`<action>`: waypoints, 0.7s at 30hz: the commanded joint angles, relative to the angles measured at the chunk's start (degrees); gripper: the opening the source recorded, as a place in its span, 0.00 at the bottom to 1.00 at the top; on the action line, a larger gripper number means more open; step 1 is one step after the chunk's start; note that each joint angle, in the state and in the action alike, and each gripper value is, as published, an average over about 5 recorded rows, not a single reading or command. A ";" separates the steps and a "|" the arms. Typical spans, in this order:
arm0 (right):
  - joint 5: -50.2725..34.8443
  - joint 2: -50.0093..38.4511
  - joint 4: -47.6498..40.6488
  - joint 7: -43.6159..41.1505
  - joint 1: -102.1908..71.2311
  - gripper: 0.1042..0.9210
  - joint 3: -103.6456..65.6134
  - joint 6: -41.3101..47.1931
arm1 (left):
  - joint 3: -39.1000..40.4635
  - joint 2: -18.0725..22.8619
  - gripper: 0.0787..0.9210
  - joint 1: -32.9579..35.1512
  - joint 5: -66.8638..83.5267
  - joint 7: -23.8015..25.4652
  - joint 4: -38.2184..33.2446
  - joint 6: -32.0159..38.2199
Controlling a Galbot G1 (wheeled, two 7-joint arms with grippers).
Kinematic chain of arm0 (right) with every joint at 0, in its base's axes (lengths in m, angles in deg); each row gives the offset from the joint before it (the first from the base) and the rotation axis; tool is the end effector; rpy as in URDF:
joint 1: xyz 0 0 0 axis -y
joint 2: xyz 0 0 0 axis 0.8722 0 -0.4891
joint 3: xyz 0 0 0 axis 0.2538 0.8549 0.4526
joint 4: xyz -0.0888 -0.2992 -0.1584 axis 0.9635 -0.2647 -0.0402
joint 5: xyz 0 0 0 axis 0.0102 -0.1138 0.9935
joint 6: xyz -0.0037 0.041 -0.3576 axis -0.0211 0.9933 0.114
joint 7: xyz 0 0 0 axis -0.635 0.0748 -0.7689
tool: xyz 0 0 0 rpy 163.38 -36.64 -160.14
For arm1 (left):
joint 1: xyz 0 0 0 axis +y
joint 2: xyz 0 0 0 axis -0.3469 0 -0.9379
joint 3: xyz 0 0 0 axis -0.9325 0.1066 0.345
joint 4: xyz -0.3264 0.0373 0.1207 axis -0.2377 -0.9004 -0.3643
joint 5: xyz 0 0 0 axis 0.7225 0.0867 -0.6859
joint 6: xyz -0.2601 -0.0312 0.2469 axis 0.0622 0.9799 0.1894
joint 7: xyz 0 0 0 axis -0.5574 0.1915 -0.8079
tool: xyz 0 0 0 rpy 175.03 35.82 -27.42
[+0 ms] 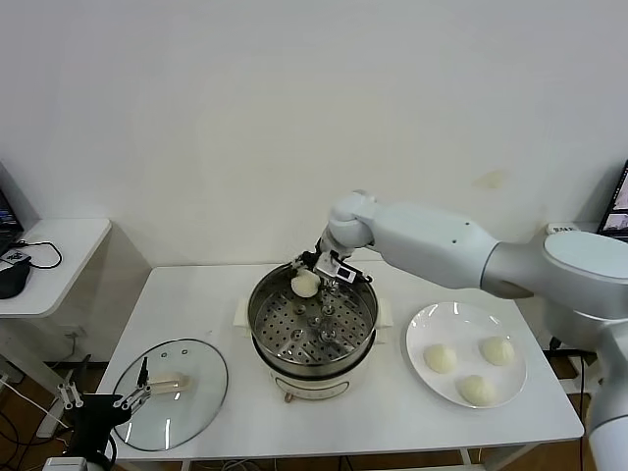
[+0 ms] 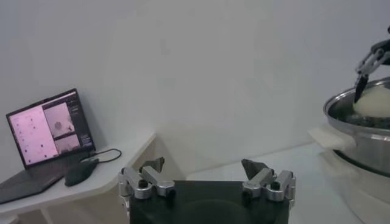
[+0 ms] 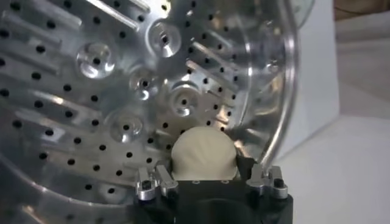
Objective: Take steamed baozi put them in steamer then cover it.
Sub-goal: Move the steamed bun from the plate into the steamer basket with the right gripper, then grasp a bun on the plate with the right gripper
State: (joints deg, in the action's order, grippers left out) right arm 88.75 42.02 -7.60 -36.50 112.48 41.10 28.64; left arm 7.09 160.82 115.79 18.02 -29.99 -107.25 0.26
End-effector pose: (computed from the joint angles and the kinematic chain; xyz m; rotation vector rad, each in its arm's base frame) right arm 0.5778 0.1483 -0.1266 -1.8724 0.7252 -2.3291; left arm 0.1135 0.1030 -0.2385 0.2484 -2.9251 -0.4862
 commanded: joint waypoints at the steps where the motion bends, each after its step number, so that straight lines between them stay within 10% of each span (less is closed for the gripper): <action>1: 6.97 1.76 -2.94 1.87 -1.30 0.67 0.53 -5.49 | 0.08 -0.02 0.88 -0.05 0.02 0.02 0.04 0.04; 10: -14.48 -3.06 5.79 -5.51 9.01 0.87 1.13 7.08 | 0.00 -0.32 0.88 -0.15 0.01 0.13 -0.18 -0.20; 21: -34.77 -24.47 29.75 -10.39 20.48 0.88 3.57 36.74 | -0.30 -1.77 0.88 -0.84 0.93 0.44 -0.63 -0.81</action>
State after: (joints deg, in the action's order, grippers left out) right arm 72.69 35.14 2.28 -42.25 122.55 42.98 40.77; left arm 6.76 159.31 115.06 18.85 -29.56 -107.79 -0.49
